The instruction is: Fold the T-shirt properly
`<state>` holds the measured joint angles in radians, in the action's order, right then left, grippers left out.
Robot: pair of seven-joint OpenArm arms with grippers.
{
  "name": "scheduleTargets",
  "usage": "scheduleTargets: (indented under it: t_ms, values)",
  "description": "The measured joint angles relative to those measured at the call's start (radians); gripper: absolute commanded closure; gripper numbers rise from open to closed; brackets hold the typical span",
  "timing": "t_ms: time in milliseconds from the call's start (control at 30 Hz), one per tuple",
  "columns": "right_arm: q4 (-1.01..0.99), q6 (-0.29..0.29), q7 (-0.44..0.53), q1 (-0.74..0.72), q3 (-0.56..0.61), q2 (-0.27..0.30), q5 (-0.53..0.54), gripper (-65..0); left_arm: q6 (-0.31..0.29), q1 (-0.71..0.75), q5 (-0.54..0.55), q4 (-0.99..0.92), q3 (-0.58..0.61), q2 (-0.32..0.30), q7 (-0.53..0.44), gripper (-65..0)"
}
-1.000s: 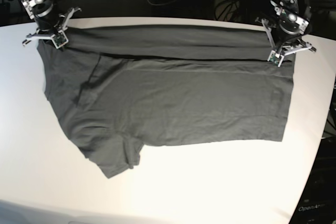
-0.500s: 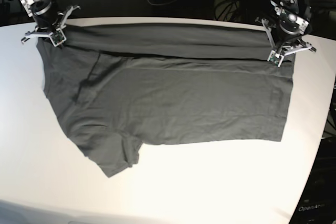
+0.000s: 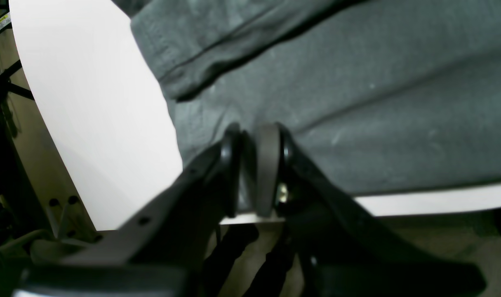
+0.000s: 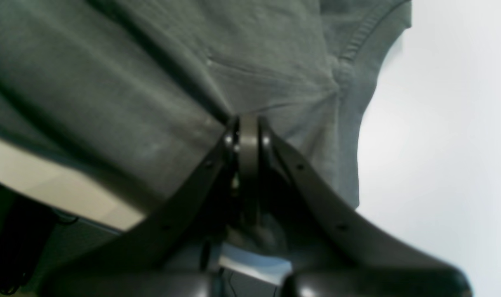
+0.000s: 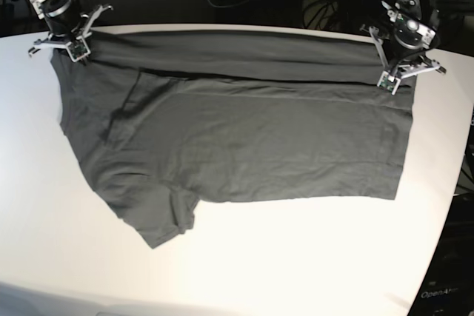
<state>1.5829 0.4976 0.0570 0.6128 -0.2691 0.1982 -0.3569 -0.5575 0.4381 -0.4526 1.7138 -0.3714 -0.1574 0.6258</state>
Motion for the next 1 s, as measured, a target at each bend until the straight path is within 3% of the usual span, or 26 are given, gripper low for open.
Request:
scheduleTargets:
  t_ms: [400,800,1000]
  values:
    - [0.053,0.042,-0.080,-0.026,-0.003,-0.005,-0.034,-0.4,-0.007,-0.011,-0.004,0.000,0.000,0.002,0.019,-8.3]
    - [0.063,0.045,-0.115,-0.063,-0.002,-0.008,-0.055,-0.3,0.005,-0.011,-0.023,0.000,-0.001,0.022,0.015,-8.3]
    - [0.152,0.060,-0.179,-0.027,-0.048,-0.038,-0.087,-0.3,0.005,-0.011,-0.023,0.000,-0.001,0.022,0.016,-8.3]
